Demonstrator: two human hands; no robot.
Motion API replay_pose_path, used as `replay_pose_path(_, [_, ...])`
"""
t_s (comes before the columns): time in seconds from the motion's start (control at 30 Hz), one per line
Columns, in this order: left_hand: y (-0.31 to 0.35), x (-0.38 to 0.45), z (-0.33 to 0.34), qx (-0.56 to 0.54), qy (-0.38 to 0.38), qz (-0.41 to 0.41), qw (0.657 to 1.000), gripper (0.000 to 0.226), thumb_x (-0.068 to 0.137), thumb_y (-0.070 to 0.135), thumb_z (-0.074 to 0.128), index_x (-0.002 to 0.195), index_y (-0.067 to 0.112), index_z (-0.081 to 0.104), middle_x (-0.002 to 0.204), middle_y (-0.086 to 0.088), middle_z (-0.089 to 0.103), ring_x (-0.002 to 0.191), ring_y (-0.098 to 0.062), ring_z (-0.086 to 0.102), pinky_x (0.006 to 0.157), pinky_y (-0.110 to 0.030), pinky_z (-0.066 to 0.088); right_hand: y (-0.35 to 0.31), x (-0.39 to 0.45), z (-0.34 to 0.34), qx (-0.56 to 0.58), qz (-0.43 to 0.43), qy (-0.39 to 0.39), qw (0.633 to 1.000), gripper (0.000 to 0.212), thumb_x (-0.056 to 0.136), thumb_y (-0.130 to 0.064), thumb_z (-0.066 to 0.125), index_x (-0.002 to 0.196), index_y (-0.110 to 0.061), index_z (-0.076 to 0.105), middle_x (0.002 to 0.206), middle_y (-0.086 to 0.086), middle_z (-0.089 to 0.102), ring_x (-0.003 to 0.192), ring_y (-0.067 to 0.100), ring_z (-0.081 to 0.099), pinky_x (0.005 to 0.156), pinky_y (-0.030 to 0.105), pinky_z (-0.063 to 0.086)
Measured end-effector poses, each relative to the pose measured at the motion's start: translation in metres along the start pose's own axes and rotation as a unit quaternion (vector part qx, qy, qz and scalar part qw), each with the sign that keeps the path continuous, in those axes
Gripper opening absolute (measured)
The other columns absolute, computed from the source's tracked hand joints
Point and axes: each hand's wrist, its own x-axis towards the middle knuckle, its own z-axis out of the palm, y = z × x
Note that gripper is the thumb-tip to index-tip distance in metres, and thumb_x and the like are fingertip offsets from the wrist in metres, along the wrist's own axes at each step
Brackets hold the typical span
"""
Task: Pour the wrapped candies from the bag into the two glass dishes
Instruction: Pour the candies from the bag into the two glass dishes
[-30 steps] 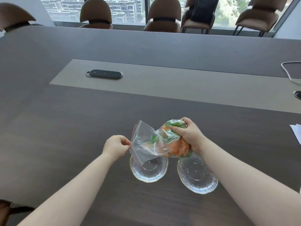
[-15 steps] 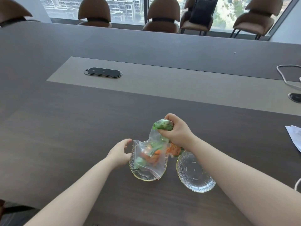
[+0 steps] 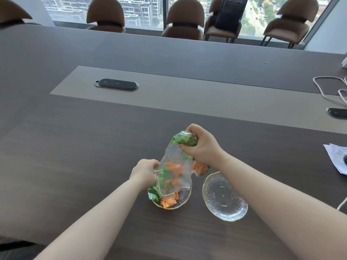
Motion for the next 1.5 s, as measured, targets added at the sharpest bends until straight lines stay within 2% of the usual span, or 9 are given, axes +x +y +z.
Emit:
replay_pose_path(0.07, [0.0, 0.003, 0.002, -0.006, 0.025, 0.0, 1.0, 0.022, 0.079, 0.022, 0.054, 0.093, 0.029, 0.07, 0.107, 0.0, 0.068, 0.096, -0.023, 0.064, 0.078, -0.03, 0.05, 0.002, -0.001, -0.003, 0.001, 0.004, 0.007, 1.0, 0.03, 0.074, -0.009, 0.069, 0.069, -0.026, 0.044, 0.058, -0.008, 0.045, 0.048, 0.003, 0.042, 0.049, 0.008, 0.037])
replay_pose_path(0.2, [0.004, 0.003, -0.004, 0.0, 0.027, 0.01, 1.0, 0.021, 0.08, 0.019, 0.054, 0.09, 0.026, 0.071, 0.101, 0.004, 0.072, 0.1, -0.02, 0.063, 0.081, -0.028, 0.048, 0.009, -0.003, -0.008, 0.006, 0.014, 0.026, 1.0, 0.024, 0.073, -0.01, 0.07, 0.075, -0.02, 0.048, 0.059, -0.009, 0.046, 0.051, 0.004, 0.041, 0.051, 0.009, 0.039])
replay_pose_path(0.37, [0.009, -0.002, -0.022, -0.004, 0.017, 0.019, 1.0, 0.022, 0.078, 0.019, 0.056, 0.068, 0.038, 0.057, 0.086, 0.011, 0.067, 0.094, -0.016, 0.062, 0.084, -0.028, 0.049, 0.013, -0.004, -0.013, 0.019, 0.015, 0.05, 0.998, 0.023, 0.074, -0.011, 0.07, 0.076, -0.019, 0.049, 0.06, -0.009, 0.047, 0.051, 0.003, 0.042, 0.051, 0.008, 0.038])
replay_pose_path(0.5, [0.017, -0.007, -0.037, -0.003, 0.016, 0.029, 0.999, 0.026, 0.076, 0.017, 0.055, 0.061, 0.038, 0.053, 0.076, 0.017, 0.062, 0.091, -0.016, 0.063, 0.086, -0.031, 0.051, 0.012, -0.005, -0.019, 0.02, 0.012, 0.061, 0.998, 0.02, 0.074, -0.009, 0.069, 0.079, -0.012, 0.051, 0.064, -0.005, 0.048, 0.054, 0.004, 0.041, 0.051, 0.009, 0.038])
replay_pose_path(0.63, [0.027, -0.015, -0.048, -0.017, 0.004, 0.024, 1.0, 0.015, 0.065, 0.022, 0.052, 0.06, 0.035, 0.056, 0.077, 0.014, 0.065, 0.09, -0.017, 0.064, 0.086, -0.034, 0.052, 0.013, -0.007, -0.027, 0.025, 0.027, 0.069, 0.997, 0.019, 0.075, -0.011, 0.069, 0.078, -0.016, 0.05, 0.065, -0.007, 0.05, 0.055, 0.006, 0.043, 0.052, 0.011, 0.039])
replay_pose_path(0.77, [0.036, -0.023, -0.052, -0.031, 0.008, 0.032, 0.999, 0.015, 0.057, 0.024, 0.046, 0.06, 0.033, 0.058, 0.076, 0.013, 0.066, 0.088, -0.018, 0.064, 0.086, -0.036, 0.053, 0.019, -0.011, -0.034, 0.035, 0.036, 0.081, 0.995, 0.018, 0.075, -0.012, 0.069, 0.08, -0.015, 0.052, 0.066, -0.007, 0.051, 0.061, 0.011, 0.047, 0.061, 0.023, 0.044])
replay_pose_path(1.1, [0.066, -0.027, -0.046, -0.011, 0.031, 0.054, 0.998, 0.028, 0.068, 0.01, 0.052, 0.058, 0.035, 0.057, 0.072, 0.016, 0.064, 0.086, -0.016, 0.064, 0.085, -0.034, 0.053, 0.035, -0.023, -0.068, 0.042, 0.058, 0.11, 0.991, 0.02, 0.075, -0.014, 0.07, 0.077, -0.018, 0.051, 0.065, -0.006, 0.049, 0.059, 0.012, 0.048, 0.058, 0.024, 0.045])
replay_pose_path(1.5, [0.143, -0.024, 0.0, 0.009, -0.02, 0.118, 0.993, 0.029, 0.068, 0.009, 0.05, 0.06, 0.035, 0.059, 0.076, 0.015, 0.066, 0.087, -0.015, 0.064, 0.084, -0.033, 0.054, 0.078, -0.06, -0.152, -0.009, 0.102, 0.145, 0.984, 0.02, 0.074, -0.012, 0.068, 0.084, -0.009, 0.052, 0.066, -0.003, 0.053, 0.06, 0.014, 0.047, 0.061, 0.026, 0.043])
